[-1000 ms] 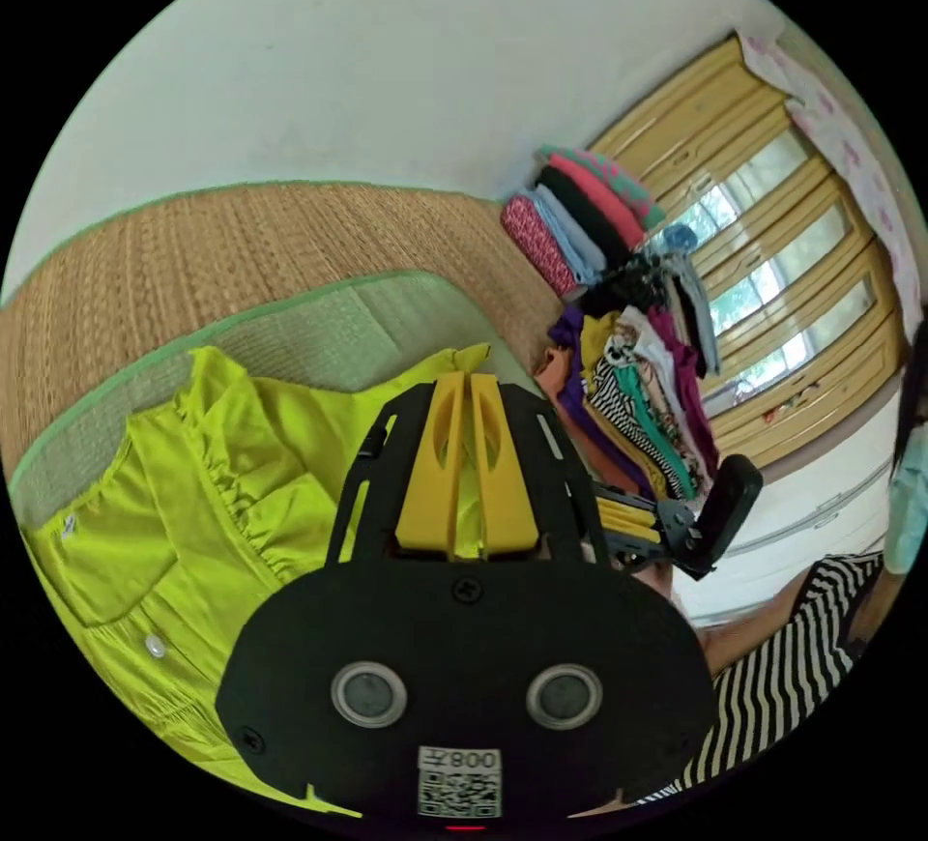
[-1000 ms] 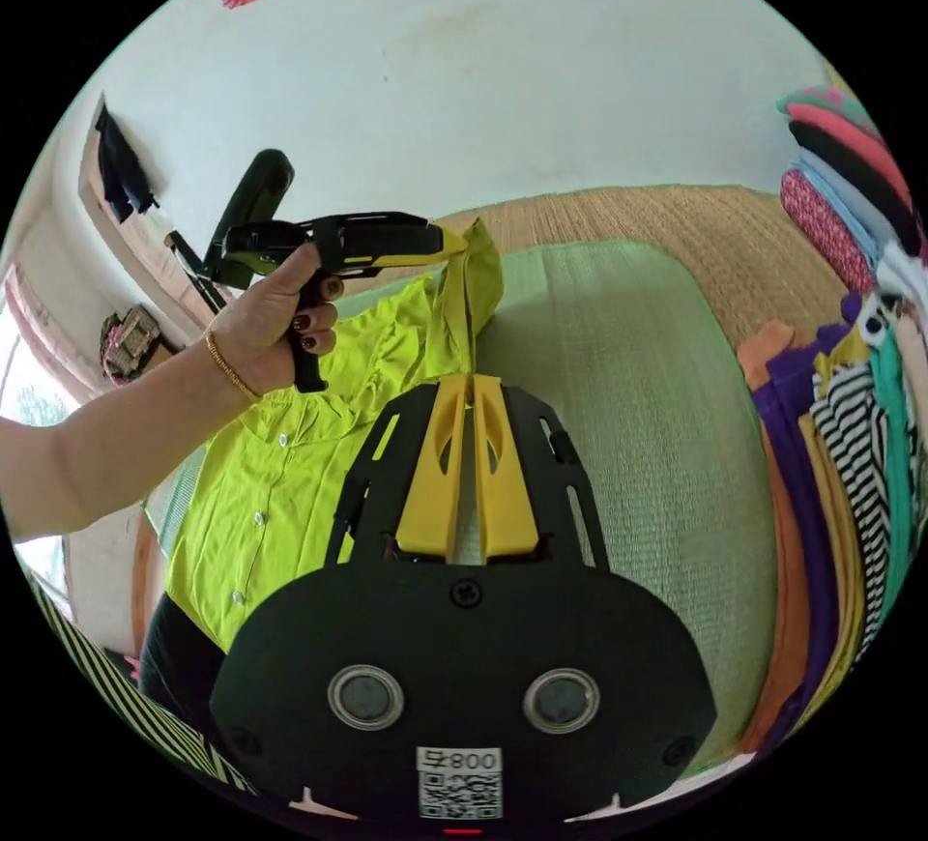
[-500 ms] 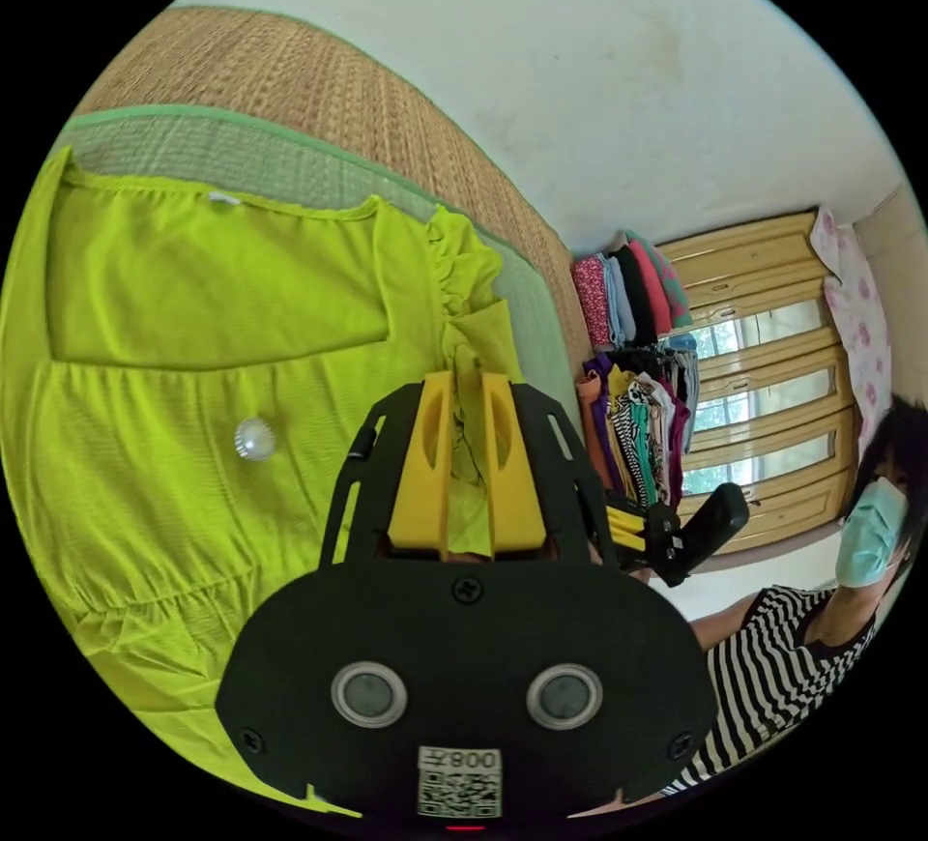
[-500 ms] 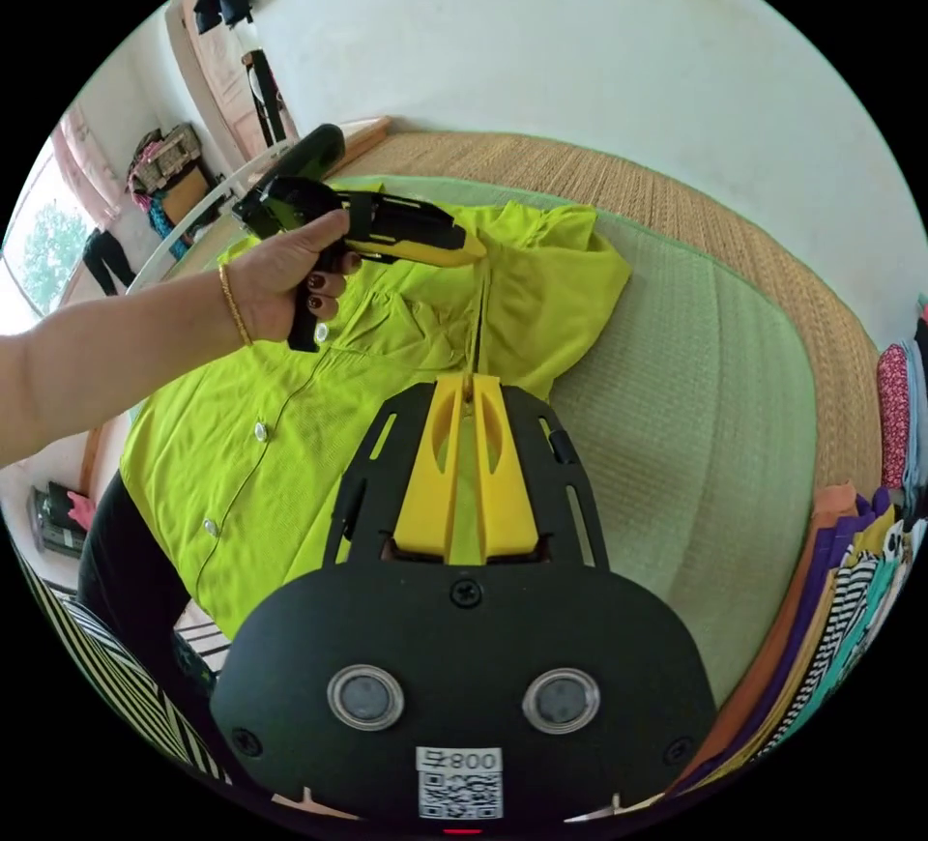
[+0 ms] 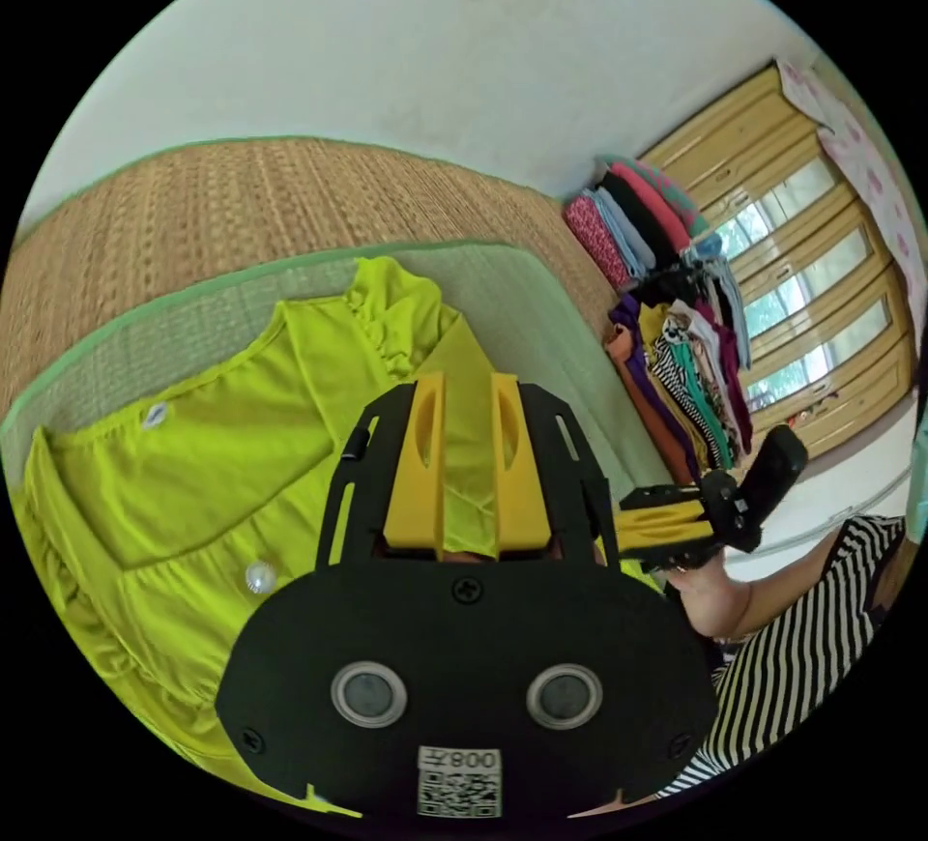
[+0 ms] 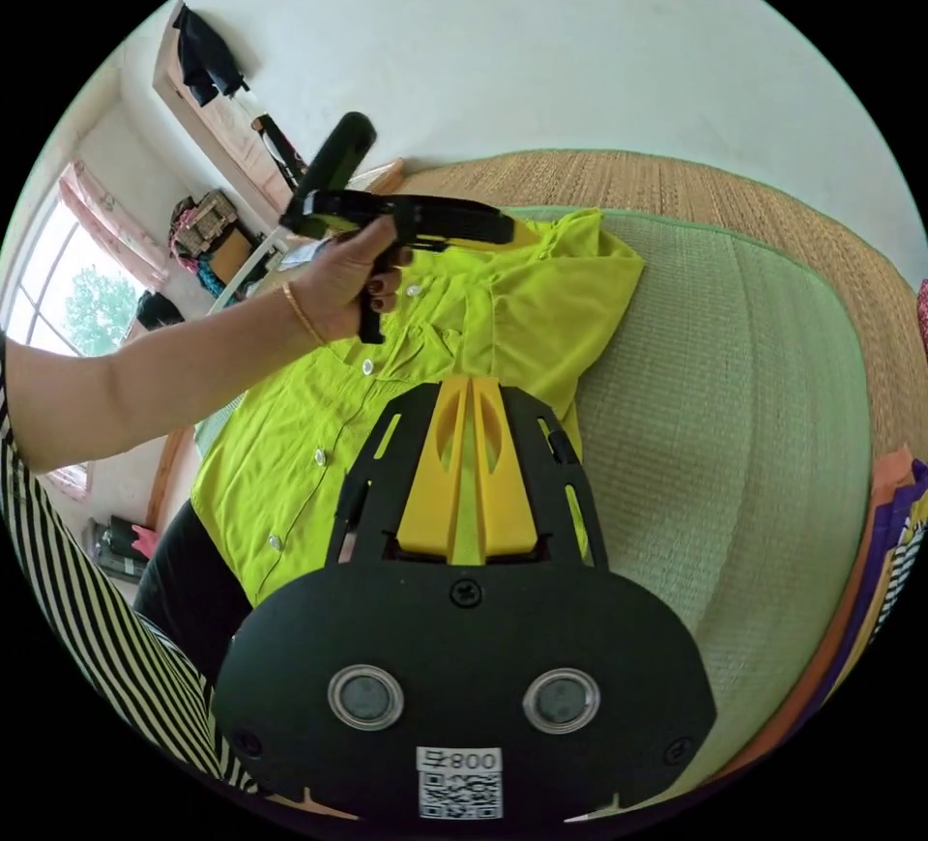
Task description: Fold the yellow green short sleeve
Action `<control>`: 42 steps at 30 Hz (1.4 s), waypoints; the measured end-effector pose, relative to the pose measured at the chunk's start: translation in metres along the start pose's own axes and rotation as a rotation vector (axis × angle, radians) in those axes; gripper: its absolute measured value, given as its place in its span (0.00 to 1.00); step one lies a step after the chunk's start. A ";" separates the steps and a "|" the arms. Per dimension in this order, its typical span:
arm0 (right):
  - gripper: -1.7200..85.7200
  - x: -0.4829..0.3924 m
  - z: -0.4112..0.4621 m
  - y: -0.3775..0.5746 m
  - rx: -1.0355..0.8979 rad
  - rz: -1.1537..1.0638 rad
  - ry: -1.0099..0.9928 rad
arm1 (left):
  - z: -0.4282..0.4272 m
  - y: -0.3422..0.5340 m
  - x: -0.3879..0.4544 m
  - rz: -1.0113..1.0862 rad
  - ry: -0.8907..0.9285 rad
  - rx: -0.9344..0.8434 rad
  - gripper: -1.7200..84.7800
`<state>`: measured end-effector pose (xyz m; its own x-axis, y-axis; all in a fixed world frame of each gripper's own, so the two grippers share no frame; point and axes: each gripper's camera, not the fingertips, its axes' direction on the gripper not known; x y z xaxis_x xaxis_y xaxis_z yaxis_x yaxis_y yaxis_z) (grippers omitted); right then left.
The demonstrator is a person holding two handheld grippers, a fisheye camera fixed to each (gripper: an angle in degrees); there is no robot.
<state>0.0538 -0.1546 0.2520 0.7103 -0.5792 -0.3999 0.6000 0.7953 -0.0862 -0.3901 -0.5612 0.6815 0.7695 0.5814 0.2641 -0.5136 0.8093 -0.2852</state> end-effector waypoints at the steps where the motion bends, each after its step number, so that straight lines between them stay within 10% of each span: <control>1: 0.02 -0.003 0.004 -0.002 -0.004 -0.027 -0.020 | 0.004 -0.004 0.003 0.015 -0.006 -0.012 0.11; 14: 0.02 0.059 0.049 -0.001 -0.109 0.071 0.300 | 0.061 -0.052 0.031 0.089 -0.062 -0.151 0.08; 42: 0.02 0.119 0.093 0.005 -0.062 0.109 0.253 | -0.016 -0.046 0.116 0.175 -0.066 -0.185 0.04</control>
<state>0.1756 -0.2367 0.2888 0.6505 -0.4329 -0.6240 0.4959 0.8644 -0.0827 -0.2711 -0.5323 0.7105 0.6457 0.7201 0.2538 -0.5535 0.6704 -0.4941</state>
